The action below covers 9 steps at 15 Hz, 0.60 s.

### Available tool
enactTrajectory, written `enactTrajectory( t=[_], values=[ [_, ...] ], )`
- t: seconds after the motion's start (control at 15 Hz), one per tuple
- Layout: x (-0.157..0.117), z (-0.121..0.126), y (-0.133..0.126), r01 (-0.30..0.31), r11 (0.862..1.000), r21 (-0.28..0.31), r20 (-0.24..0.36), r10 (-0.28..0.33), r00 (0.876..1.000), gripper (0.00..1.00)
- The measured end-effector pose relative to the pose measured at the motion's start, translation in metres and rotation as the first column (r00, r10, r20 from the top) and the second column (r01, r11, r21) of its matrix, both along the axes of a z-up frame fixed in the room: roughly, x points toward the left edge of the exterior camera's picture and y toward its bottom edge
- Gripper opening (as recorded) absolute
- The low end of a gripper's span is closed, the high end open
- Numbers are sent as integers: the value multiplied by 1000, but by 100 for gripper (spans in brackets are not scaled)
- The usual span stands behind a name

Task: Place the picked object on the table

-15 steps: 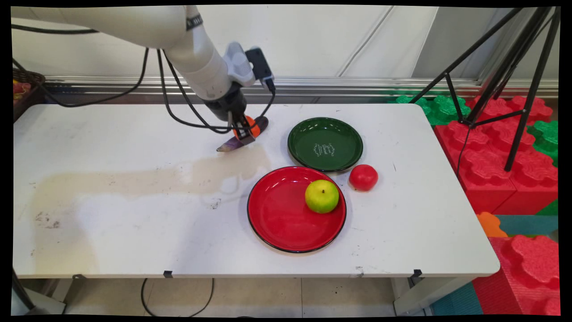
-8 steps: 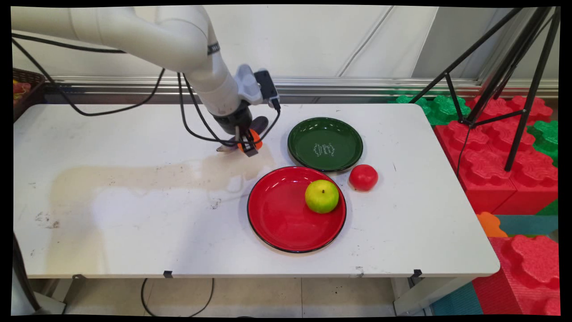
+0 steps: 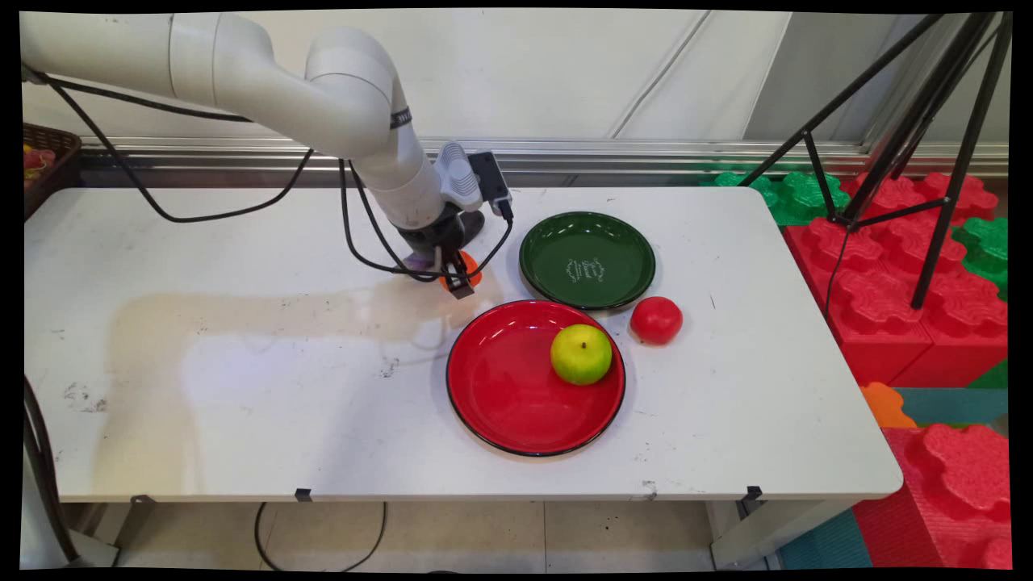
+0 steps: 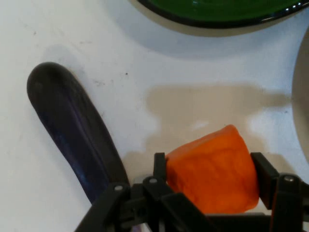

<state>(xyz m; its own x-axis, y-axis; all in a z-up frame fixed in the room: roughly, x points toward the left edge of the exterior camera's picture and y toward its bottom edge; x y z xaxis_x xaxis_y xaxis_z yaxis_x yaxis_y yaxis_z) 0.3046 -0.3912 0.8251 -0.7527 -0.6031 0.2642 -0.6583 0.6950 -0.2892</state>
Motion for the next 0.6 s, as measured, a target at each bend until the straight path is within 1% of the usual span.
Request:
enactTrajectory(
  t=[0.27,0.47,0.53,0.6],
  values=[
    [2,-3,1,31,1000,-3,-3,-31,1000,0],
    [5,-5,1,69,998,-6,-8,-69,998,0],
    [7,-5,2,81,997,-5,-9,-81,997,100],
    [8,-5,2,94,996,-5,-11,-94,996,100]
  ],
)
